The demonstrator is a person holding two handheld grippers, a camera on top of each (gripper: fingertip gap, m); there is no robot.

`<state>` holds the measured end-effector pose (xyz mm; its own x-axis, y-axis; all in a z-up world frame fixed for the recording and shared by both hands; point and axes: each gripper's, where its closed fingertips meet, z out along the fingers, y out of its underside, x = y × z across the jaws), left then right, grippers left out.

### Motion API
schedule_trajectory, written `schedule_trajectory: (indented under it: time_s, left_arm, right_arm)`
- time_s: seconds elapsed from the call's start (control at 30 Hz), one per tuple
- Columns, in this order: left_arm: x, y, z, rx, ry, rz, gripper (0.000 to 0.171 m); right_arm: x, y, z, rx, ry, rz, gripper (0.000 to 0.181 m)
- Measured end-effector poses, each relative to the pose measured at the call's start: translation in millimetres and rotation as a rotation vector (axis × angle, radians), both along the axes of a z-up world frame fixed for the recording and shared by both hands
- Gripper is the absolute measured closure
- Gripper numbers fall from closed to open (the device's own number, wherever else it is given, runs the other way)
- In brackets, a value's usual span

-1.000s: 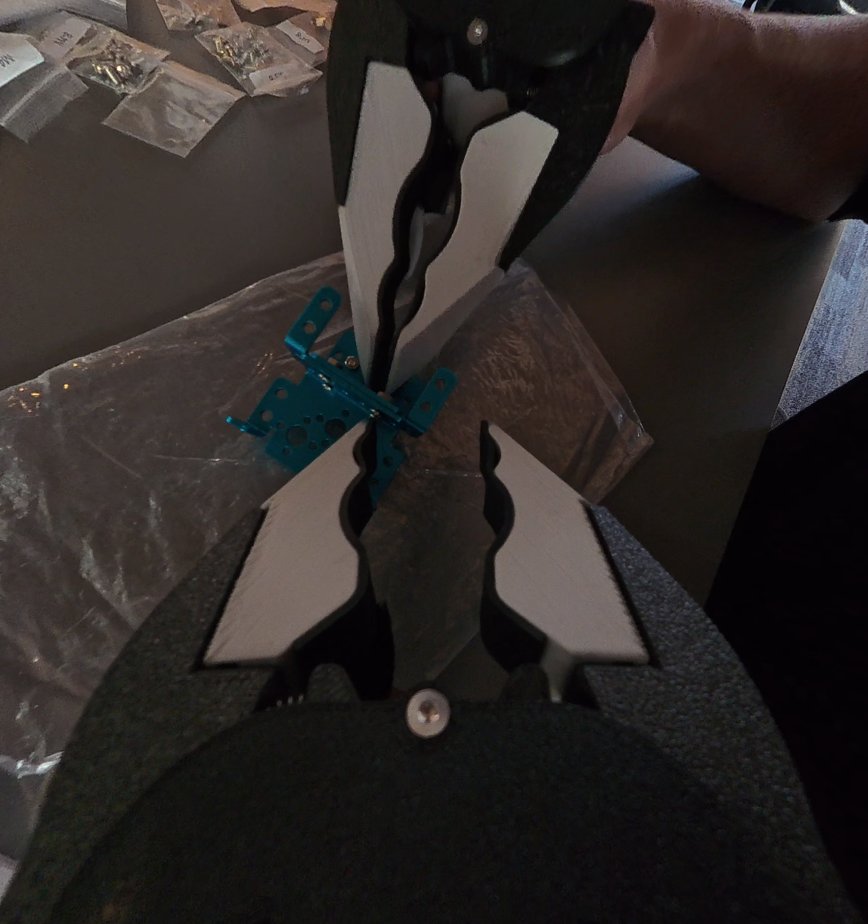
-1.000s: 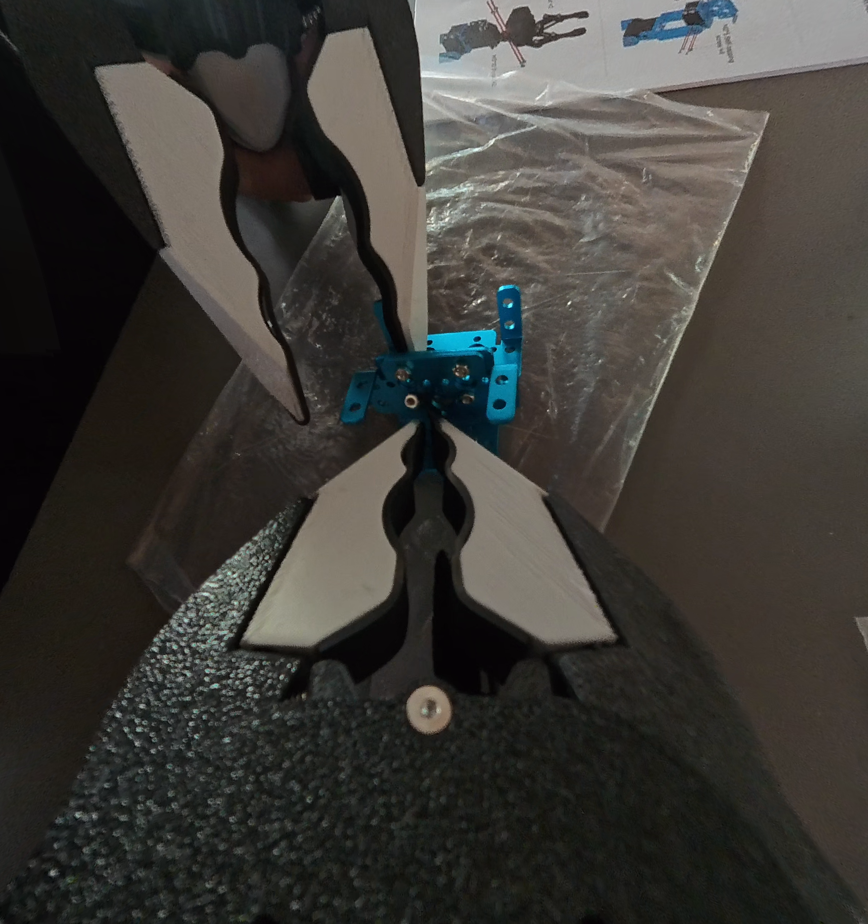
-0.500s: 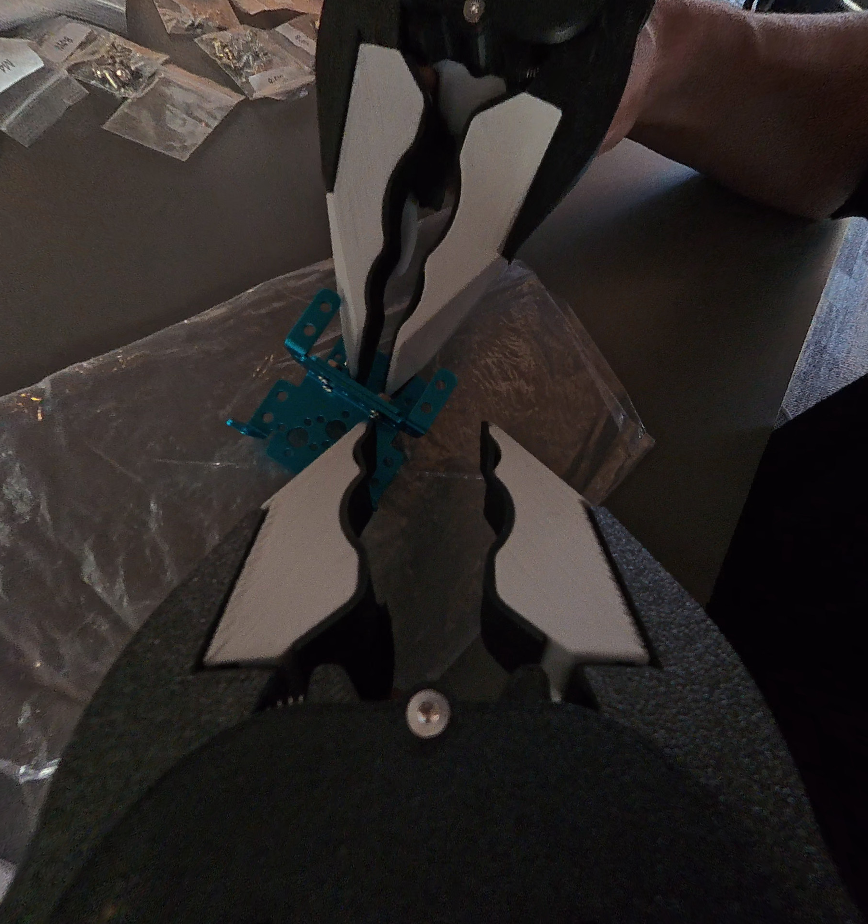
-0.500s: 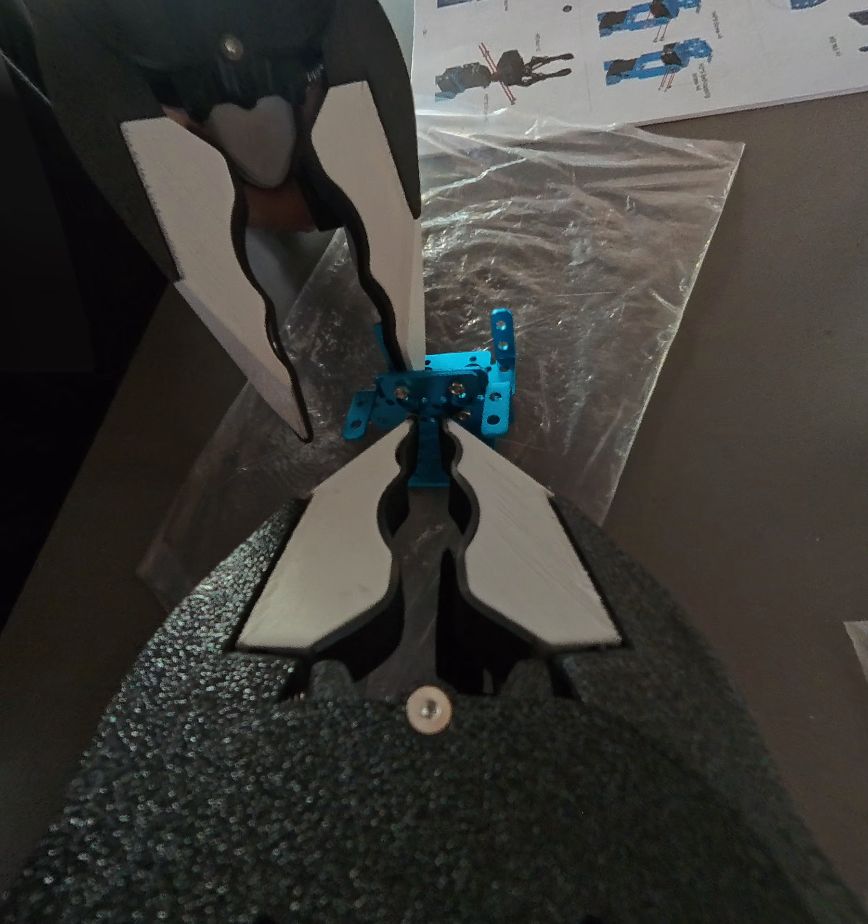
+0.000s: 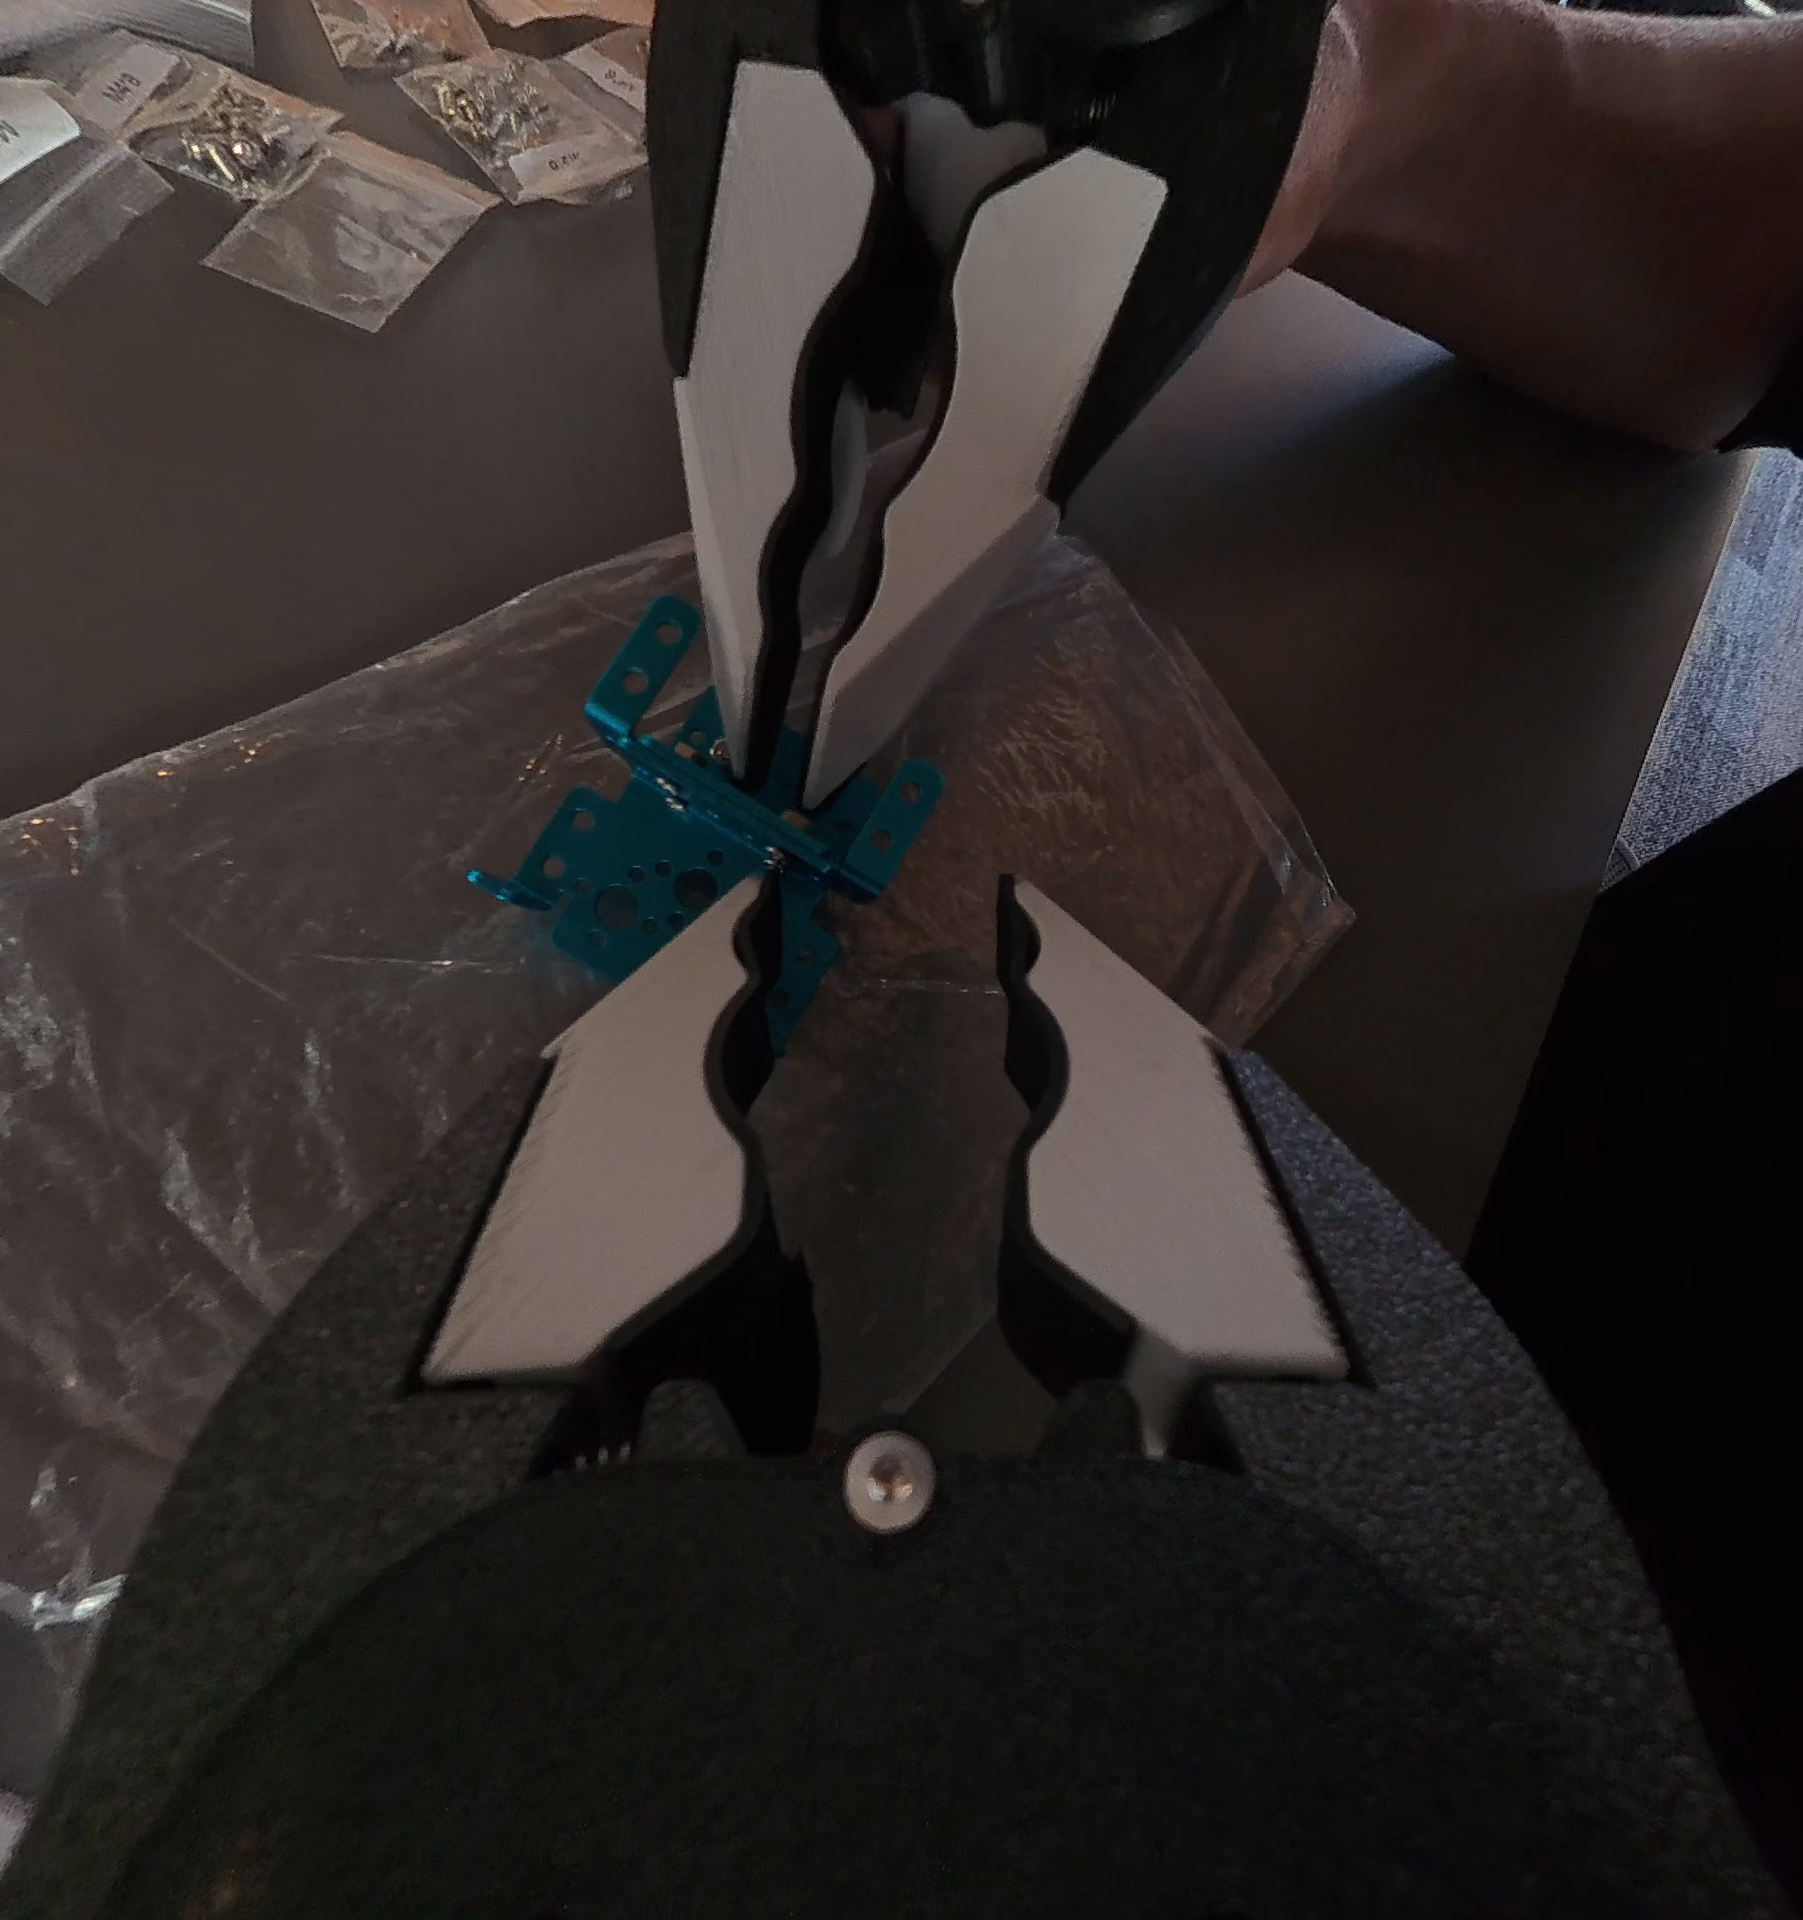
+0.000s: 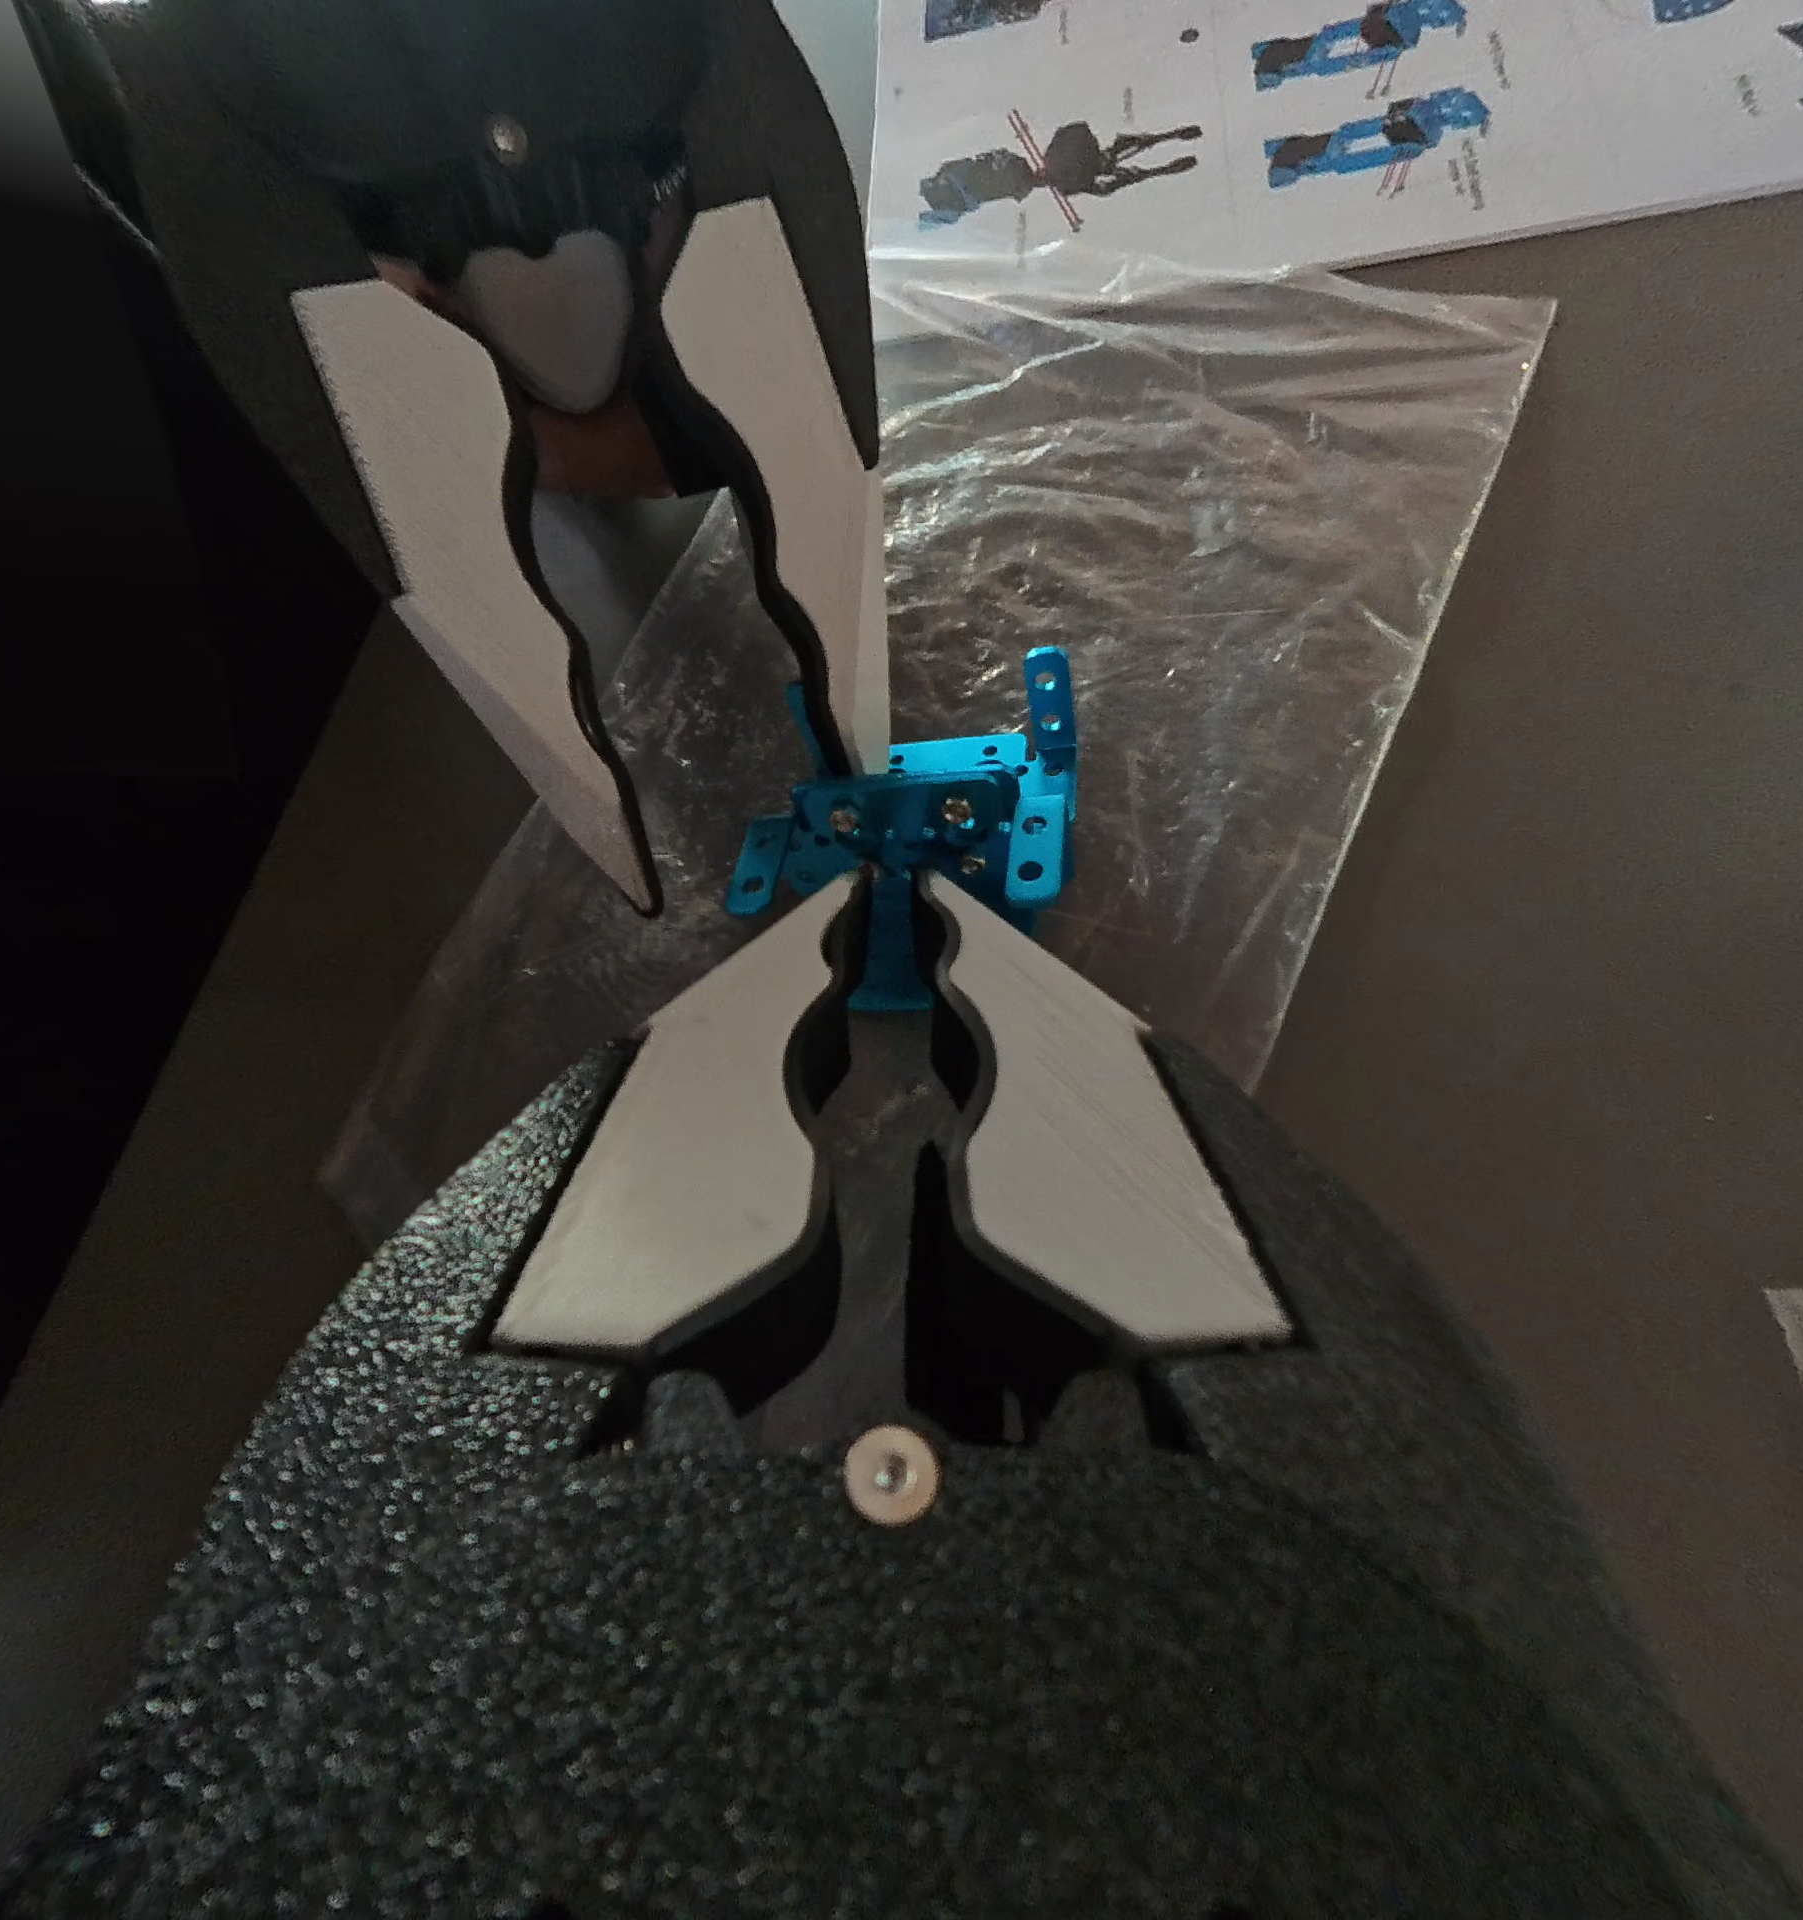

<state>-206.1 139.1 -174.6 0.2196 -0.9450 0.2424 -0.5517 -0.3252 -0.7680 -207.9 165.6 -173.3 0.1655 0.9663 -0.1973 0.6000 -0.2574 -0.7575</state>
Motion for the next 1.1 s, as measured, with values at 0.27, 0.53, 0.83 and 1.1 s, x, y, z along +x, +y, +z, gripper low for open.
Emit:
schedule_trajectory:
  time_s: [0.27, 0.53, 0.83, 1.1]
  left_arm:
    - [0, 0, 0, 0.001, 0.001, -0.001, 0.129]
    - [0, 0, 0, 0.0, 0.001, 0.0, 0.129]
    - [1, 0, 0, 0.005, 0.003, -0.002, 0.129]
    - [-1, 0, 0, 0.019, 0.01, 0.016, 0.128]
  right_arm:
    - [-1, -1, -3, 0.012, -0.014, 0.001, 0.175]
    - [0, 0, -4, 0.008, -0.019, 0.001, 0.175]
    - [-1, 0, -5, 0.008, -0.022, 0.001, 0.175]
    - [7, 1, 6, 0.012, -0.011, -0.001, 0.173]
